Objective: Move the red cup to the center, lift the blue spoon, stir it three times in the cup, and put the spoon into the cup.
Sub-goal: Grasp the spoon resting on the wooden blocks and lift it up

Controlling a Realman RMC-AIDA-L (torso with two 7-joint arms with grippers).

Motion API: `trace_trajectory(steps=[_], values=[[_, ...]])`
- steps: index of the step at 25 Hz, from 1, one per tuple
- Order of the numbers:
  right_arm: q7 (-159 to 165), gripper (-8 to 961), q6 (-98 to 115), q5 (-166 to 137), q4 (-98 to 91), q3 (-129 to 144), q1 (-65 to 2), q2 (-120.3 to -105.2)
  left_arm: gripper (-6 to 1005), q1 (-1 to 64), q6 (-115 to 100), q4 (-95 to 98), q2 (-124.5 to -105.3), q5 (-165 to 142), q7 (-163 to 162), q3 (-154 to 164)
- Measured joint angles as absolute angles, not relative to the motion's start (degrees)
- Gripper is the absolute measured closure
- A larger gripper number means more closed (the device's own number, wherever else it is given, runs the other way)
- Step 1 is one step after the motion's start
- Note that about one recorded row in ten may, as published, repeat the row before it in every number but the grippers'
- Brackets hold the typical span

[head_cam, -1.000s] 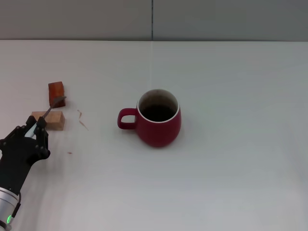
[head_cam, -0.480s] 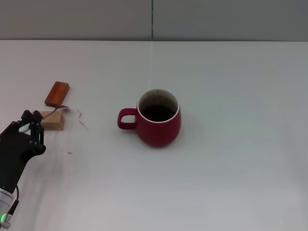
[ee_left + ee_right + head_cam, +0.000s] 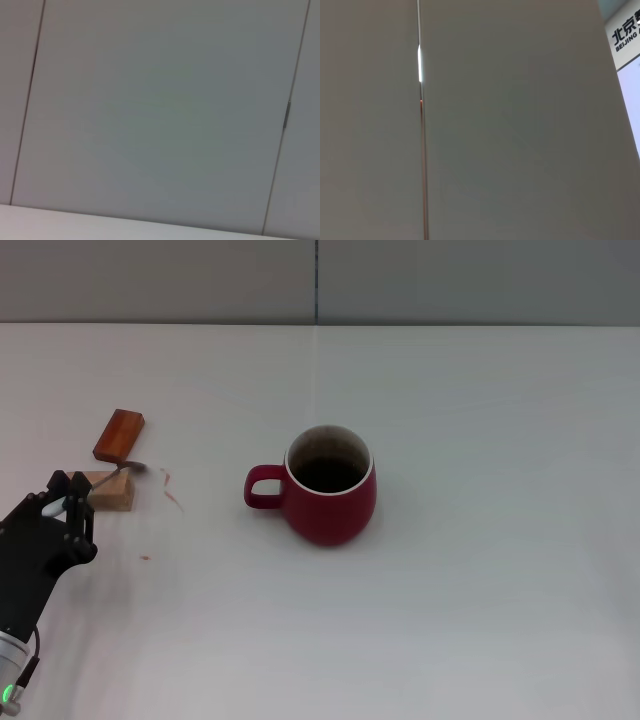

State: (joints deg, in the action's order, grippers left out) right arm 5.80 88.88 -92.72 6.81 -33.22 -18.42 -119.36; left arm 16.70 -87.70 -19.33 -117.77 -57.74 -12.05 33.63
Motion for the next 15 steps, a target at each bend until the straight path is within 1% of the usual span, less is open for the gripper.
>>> trace_trajectory(steps=[15], values=[[5.80, 267, 90.13, -92.72, 7.10, -32.25, -17.61, -119.36, 826, 15.98, -82.04, -17.84, -118.17, -57.74, -10.41, 35.26]])
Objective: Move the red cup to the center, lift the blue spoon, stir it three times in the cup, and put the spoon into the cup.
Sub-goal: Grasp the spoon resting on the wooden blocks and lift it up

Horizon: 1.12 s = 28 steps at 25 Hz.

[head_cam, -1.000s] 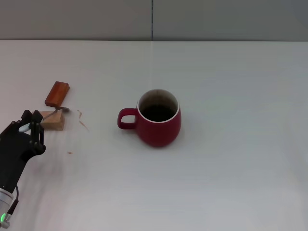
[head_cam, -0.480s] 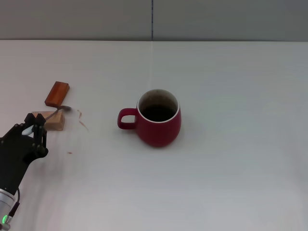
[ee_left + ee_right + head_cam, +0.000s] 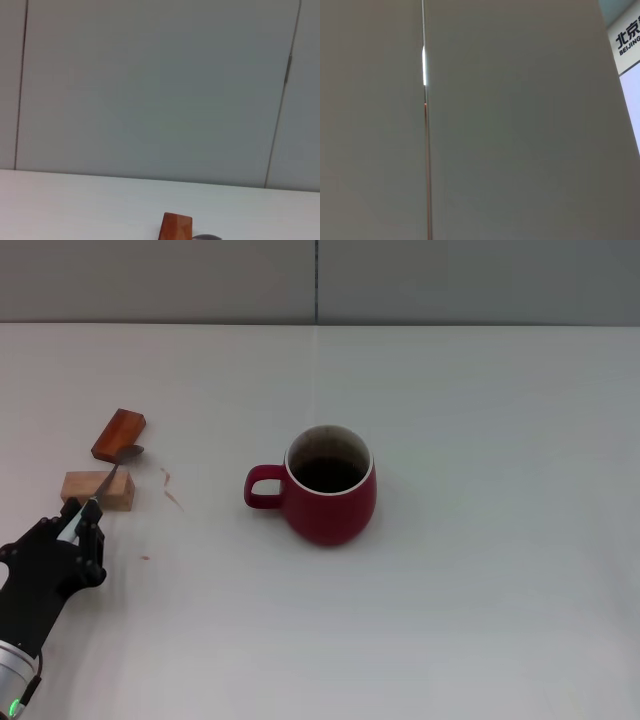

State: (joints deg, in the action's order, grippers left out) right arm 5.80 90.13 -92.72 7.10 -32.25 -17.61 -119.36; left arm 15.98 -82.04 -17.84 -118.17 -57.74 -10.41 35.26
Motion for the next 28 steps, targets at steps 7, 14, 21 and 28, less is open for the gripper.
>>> trace_trajectory(steps=[7, 14, 21, 28], values=[[5.80, 268, 90.59, -92.72, 7.42, -32.14, -17.26, -119.36, 826, 15.99, -81.21, -17.84, -118.22, -57.74, -9.78, 35.93], [5.80, 267, 90.70, -92.72, 8.12, -31.75, -16.88, -119.36, 826, 16.12, -78.95, -17.79, -118.18, -57.74, -8.63, 36.15], [5.80, 266, 90.80, -92.72, 8.31, -31.64, -16.87, -119.35, 827, 16.05, -77.81, -17.33, -118.18, -57.74, -7.29, 36.13], [5.80, 268, 90.80, -92.72, 8.36, -31.63, -16.85, -119.36, 827, 16.02, -78.13, -17.77, -118.16, -57.73, -7.30, 36.11]])
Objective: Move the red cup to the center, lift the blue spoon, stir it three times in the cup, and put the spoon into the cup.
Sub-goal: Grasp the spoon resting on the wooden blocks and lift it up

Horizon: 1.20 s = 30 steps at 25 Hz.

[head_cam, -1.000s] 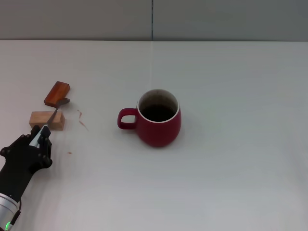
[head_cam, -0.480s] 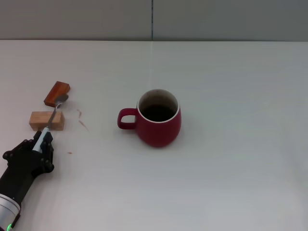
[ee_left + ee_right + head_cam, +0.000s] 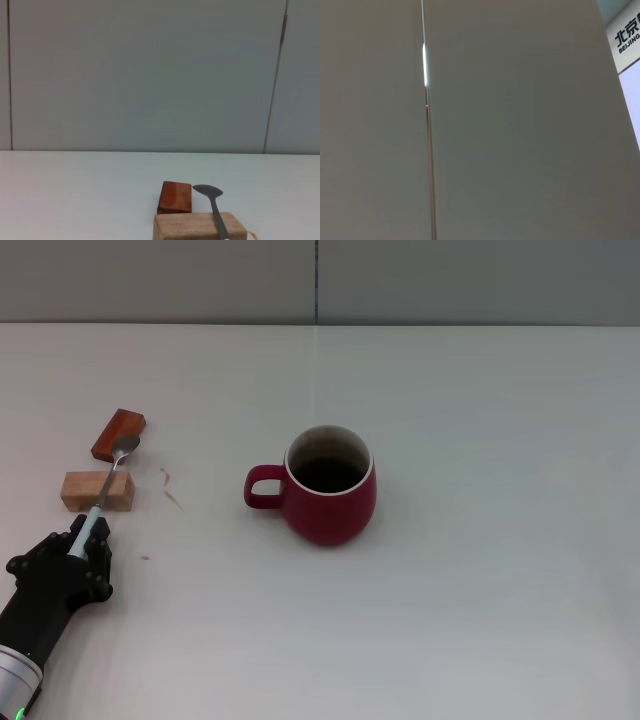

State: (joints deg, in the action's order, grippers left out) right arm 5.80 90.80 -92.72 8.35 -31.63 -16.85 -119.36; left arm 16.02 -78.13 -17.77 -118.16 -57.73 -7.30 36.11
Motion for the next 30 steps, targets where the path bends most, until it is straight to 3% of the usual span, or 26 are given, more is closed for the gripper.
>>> trace_trajectory(steps=[30], values=[[5.80, 266, 90.88, -92.72, 8.35, -31.64, -15.99, -119.35, 826, 16.07, -85.48, -15.39, -117.79, -57.75, -19.81, 37.72]])
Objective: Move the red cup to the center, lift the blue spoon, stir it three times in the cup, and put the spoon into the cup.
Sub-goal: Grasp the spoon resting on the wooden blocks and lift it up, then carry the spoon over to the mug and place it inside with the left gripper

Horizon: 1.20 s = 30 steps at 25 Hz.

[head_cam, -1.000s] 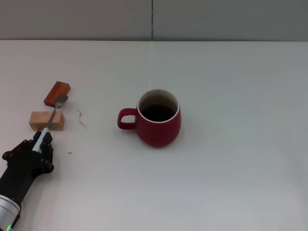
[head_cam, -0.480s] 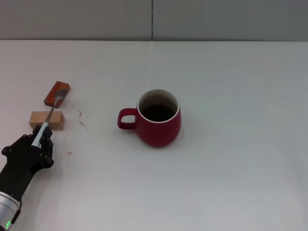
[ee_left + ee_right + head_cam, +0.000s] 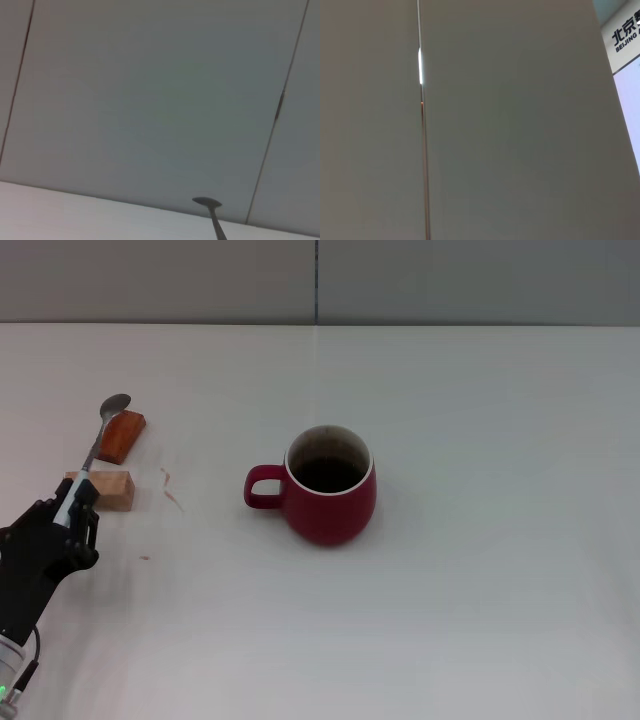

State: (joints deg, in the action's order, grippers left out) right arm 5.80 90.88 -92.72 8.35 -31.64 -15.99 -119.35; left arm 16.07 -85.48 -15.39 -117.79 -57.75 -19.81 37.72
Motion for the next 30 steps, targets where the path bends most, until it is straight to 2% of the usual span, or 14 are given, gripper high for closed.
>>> trace_trajectory(steps=[20, 30], values=[[5.80, 266, 90.60, -92.72, 8.34, -31.64, -16.00, -119.35, 826, 12.59, -93.04, -5.13, -117.83, -57.74, -37.03, 46.22], [5.80, 266, 90.45, -92.72, 8.00, -31.64, -16.00, -119.30, 826, 9.14, -97.39, 6.50, -117.50, -57.74, -48.22, 50.02]])
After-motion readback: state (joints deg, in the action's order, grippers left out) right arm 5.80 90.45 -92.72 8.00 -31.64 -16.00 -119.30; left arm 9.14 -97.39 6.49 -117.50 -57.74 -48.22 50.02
